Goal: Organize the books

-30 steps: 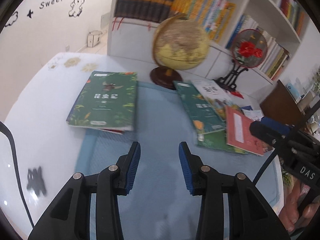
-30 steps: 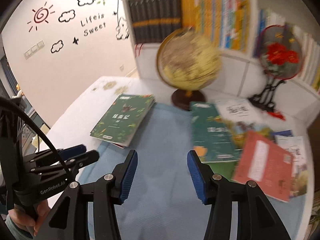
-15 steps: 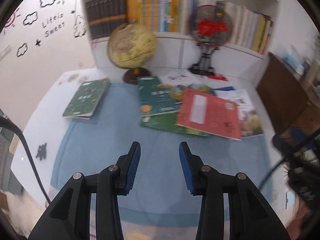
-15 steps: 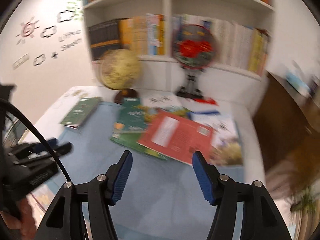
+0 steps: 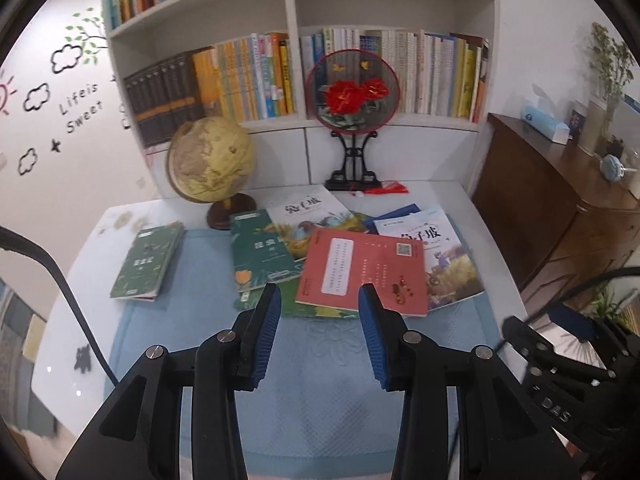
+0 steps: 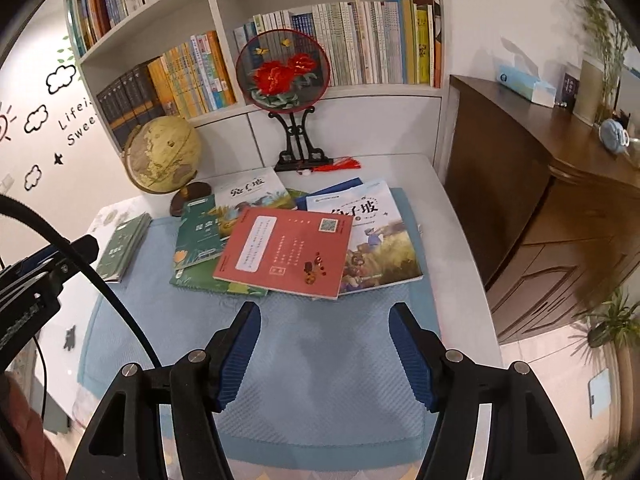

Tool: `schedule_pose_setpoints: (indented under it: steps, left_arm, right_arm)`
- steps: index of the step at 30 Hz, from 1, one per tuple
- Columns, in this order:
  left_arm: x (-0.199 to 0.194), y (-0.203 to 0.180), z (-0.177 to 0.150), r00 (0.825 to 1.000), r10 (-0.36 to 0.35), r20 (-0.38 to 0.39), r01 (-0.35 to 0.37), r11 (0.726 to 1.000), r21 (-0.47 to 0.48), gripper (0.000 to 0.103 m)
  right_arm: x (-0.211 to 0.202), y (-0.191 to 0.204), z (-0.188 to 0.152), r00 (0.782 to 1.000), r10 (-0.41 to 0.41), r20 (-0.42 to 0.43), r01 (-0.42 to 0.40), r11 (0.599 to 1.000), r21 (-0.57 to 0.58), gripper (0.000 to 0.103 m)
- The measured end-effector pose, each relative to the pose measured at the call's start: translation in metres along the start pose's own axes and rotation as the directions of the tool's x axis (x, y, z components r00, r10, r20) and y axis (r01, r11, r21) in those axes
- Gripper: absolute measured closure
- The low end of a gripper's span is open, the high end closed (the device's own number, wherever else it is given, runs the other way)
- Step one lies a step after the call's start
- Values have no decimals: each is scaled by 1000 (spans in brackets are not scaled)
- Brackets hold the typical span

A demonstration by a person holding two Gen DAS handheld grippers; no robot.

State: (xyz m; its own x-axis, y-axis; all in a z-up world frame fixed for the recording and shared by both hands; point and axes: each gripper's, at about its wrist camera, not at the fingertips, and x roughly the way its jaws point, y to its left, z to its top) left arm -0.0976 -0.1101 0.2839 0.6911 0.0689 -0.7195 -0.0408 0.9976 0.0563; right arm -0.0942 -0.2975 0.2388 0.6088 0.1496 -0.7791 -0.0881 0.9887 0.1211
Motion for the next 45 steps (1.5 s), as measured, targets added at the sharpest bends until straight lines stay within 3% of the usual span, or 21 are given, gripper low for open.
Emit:
schedule_pose_setpoints:
  steps: [2, 7, 9, 10, 12, 14, 17, 21, 23, 26, 28, 29, 32, 38, 42, 45]
  left_arm:
    - [8, 3, 3, 1000, -8, -21, 8, 1000, 24, 65]
    - [34, 21, 10, 996, -74, -46, 74, 997, -15, 65]
    - [57, 40, 10, 980, -178, -95, 170, 982, -80, 65]
    - [78, 62, 7, 966, -224, -131, 200, 964, -173, 65]
    - [106, 90, -2, 958, -231, -169, 182, 948, -260, 65]
    - [138, 117, -16, 949, -199, -246, 115, 941, -318, 68]
    - [161, 138, -33, 935, -218, -279, 94, 912, -399, 68]
    - [185, 127, -48, 902, -315, -294, 156, 875, -457, 68]
    - [200, 115, -57, 876, -390, -282, 207, 834, -511, 68]
    - [224, 93, -67, 856, -434, -281, 219, 797, -563, 68]
    - [236, 83, -72, 856, -427, -292, 201, 794, -573, 68]
    - [244, 77, -74, 857, -421, -299, 188, 793, -579, 68]
    - [259, 63, -78, 858, -419, -298, 174, 782, -599, 68]
    - [279, 34, -78, 855, -415, -312, 167, 789, -591, 68]
    - [291, 24, -74, 846, -420, -328, 169, 795, -583, 68]
    - [293, 21, -76, 839, -429, -335, 183, 802, -569, 68]
  right_arm:
    - [10, 7, 5, 1000, 7, -18, -7, 1000, -3, 38]
    - [37, 20, 16, 998, 33, -50, -32, 999, 6, 38]
    - [48, 24, 19, 998, 2, -55, -3, 1000, -10, 38]
    - [53, 25, 19, 998, -21, -63, 20, 1000, -23, 38]
    - [62, 24, 16, 996, -56, -76, 53, 998, -41, 38]
    - [76, 19, 14, 991, -83, -106, 78, 995, -55, 34]
    - [100, 4, 16, 985, -64, -163, 61, 998, -23, 33]
    - [142, -16, 33, 975, 30, -221, -23, 999, 37, 33]
    - [168, -21, 47, 966, 91, -242, -81, 995, 52, 33]
    - [211, -24, 76, 955, 149, -256, -145, 989, 32, 37]
    - [243, -21, 95, 944, 180, -275, -184, 983, 10, 52]
    - [257, -19, 102, 940, 184, -286, -193, 981, -4, 54]
    - [294, -7, 121, 931, 207, -301, -237, 969, -68, 55]
    - [354, 19, 145, 930, 177, -322, -253, 944, -213, 56]
    - [374, 20, 136, 901, 185, -393, -296, 924, -242, 56]
    - [363, 12, 123, 884, 220, -413, -338, 910, -240, 56]
